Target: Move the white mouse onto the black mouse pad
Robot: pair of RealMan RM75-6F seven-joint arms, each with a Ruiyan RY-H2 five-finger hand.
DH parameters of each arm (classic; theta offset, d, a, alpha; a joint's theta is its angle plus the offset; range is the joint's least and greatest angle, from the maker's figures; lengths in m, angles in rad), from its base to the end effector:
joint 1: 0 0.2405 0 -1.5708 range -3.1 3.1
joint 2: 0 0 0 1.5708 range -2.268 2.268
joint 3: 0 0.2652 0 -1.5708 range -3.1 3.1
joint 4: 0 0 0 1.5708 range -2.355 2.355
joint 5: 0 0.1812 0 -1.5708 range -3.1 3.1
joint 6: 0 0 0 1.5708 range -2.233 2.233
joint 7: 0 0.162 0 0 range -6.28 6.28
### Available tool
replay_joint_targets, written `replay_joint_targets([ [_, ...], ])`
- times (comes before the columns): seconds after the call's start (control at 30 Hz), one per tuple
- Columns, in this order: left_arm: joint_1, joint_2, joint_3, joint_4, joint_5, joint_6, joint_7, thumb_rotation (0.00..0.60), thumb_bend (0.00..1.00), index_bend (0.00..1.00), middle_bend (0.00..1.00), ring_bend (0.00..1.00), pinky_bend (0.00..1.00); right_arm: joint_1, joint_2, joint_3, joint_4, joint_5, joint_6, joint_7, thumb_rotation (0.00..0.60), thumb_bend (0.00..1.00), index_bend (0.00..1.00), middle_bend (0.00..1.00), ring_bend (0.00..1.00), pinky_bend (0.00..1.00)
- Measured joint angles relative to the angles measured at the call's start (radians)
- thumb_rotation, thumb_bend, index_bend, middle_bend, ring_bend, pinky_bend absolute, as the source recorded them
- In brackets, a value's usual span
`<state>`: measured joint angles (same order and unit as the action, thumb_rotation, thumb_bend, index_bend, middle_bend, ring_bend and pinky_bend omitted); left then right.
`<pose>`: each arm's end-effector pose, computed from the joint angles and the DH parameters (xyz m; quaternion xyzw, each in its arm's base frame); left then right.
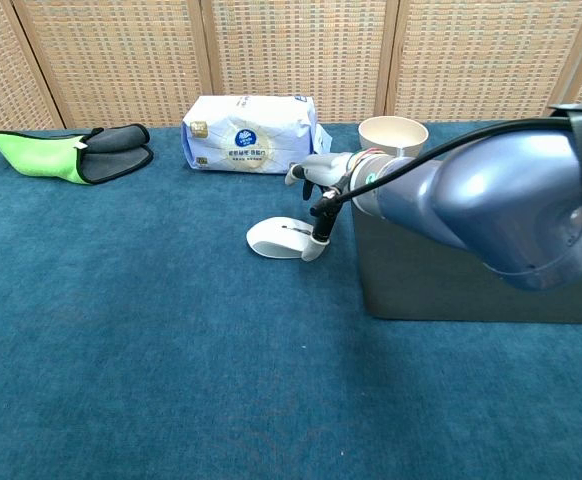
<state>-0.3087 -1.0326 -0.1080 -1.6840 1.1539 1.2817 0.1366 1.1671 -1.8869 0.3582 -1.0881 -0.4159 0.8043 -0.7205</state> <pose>-0.3022 0.2709 0.2095 -0.5857 -0.4067 -0.3239 0.6218 -0.0547 -0.4282 -0.0853 0.7292 -0.4448 0.2880 0.4330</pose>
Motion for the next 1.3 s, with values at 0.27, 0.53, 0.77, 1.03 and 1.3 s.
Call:
replay_joint_targets([
  [0.27,-0.003,-0.004,-0.014,0.015,-0.018,-0.022,-0.004,0.6,0.0,0.0,0.0,0.0,0.0,0.044,-0.057,0.005,0.109,0.029,-0.022,-0.02,0.6,0.11,0.23,0.24,0.13,0.24],
  [0.53,-0.004,-0.005,-0.025,0.025,-0.03,-0.04,-0.008,0.6,0.0,0.0,0.0,0.0,0.0,0.076,-0.114,0.006,0.213,0.036,-0.069,-0.024,0.6,0.15,0.27,0.29,0.17,0.29],
  [0.77,-0.003,-0.008,-0.031,0.03,-0.036,-0.045,-0.005,0.6,0.0,0.0,0.0,0.0,0.0,0.091,-0.152,0.014,0.284,-0.008,-0.097,0.009,0.6,0.29,0.41,0.45,0.31,0.39],
  [1.03,-0.003,-0.011,-0.036,0.035,-0.041,-0.054,-0.004,0.6,0.0,0.0,0.0,0.0,0.0,0.082,-0.135,0.007,0.267,-0.048,-0.112,0.023,0.6,0.41,0.45,0.49,0.35,0.42],
  [1.3,-0.004,-0.016,-0.036,0.038,-0.04,-0.058,0.006,0.6,0.0,0.0,0.0,0.0,0.0,0.027,0.047,-0.017,0.024,-0.206,-0.157,0.106,0.6,0.48,0.45,0.49,0.35,0.42],
])
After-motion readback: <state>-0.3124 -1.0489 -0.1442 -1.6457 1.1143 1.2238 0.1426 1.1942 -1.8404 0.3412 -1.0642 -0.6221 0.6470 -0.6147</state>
